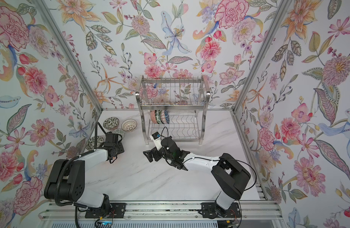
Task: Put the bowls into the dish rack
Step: 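Grasp the rim of the orange-and-white bowl with the left gripper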
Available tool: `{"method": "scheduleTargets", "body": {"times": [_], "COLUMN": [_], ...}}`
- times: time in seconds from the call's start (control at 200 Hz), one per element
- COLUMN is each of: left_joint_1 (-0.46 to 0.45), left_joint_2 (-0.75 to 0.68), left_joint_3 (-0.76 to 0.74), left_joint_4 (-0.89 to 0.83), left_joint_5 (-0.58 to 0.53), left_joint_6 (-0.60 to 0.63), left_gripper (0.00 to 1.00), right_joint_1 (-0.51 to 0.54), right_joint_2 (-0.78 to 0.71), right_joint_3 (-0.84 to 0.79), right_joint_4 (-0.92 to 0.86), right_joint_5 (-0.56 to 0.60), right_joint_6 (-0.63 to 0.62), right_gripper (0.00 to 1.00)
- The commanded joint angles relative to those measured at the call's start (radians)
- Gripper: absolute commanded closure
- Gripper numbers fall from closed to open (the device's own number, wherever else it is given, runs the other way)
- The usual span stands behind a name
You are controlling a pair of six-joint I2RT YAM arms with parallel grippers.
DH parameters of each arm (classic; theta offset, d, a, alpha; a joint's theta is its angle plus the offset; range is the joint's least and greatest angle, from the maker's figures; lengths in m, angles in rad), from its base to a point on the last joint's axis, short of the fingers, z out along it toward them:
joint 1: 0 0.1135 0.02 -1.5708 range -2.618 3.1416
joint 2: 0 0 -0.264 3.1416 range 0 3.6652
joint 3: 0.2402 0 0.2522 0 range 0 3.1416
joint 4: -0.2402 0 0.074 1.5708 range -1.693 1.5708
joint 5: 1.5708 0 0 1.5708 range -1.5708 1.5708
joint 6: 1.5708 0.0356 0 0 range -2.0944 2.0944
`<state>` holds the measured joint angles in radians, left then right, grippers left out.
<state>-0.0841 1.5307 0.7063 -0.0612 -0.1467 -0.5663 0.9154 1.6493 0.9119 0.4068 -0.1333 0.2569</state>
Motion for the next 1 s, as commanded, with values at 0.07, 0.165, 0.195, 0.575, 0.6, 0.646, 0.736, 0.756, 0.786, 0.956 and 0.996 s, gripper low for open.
{"method": "scheduleTargets", "body": {"times": [0.07, 0.165, 0.195, 0.575, 0.6, 0.646, 0.736, 0.756, 0.786, 0.956, 0.996], "left_joint_1": [0.005, 0.005, 0.004, -0.016, -0.019, -0.025, -0.046, -0.053, -0.064, -0.16, -0.195], "left_joint_2": [0.023, 0.019, 0.013, -0.084, -0.091, -0.103, -0.126, -0.131, -0.139, -0.179, -0.185], "left_joint_3": [-0.007, -0.011, -0.014, -0.053, -0.053, -0.051, -0.043, -0.041, -0.037, -0.003, 0.007], "left_joint_4": [0.005, -0.004, -0.008, -0.093, -0.099, -0.112, -0.141, -0.148, -0.16, -0.234, -0.252], "left_joint_5": [0.03, 0.039, 0.041, 0.039, 0.039, 0.034, 0.017, 0.013, 0.003, -0.048, -0.063], "left_joint_6": [0.014, 0.021, 0.022, 0.008, 0.008, 0.005, -0.002, -0.002, -0.003, -0.011, -0.011], "left_gripper": [0.95, 1.0, 1.0, 1.0, 1.0, 1.0, 1.0, 1.0, 1.0, 1.0, 1.0], "right_joint_1": [0.006, 0.005, 0.006, 0.003, 0.003, 0.002, 0.0, -0.002, -0.002, -0.023, -0.031], "right_joint_2": [0.006, 0.012, 0.015, 0.0, 0.001, -0.003, -0.013, -0.016, -0.023, -0.082, -0.102], "right_joint_3": [-0.015, -0.017, -0.017, -0.008, -0.007, -0.006, -0.011, -0.012, -0.013, -0.03, -0.036], "right_joint_4": [-0.016, -0.014, -0.013, -0.02, -0.022, -0.026, -0.03, -0.032, -0.033, -0.071, -0.087], "right_joint_5": [0.023, 0.025, 0.028, 0.041, 0.043, 0.042, 0.049, 0.051, 0.054, 0.088, 0.1], "right_joint_6": [-0.016, -0.015, -0.016, -0.009, -0.009, -0.008, -0.006, -0.004, -0.004, -0.009, -0.011], "right_gripper": [0.01, 0.0, 0.01, 0.01, 0.01, 0.01, 0.01, 0.01, 0.01, 0.01, 0.01]}}
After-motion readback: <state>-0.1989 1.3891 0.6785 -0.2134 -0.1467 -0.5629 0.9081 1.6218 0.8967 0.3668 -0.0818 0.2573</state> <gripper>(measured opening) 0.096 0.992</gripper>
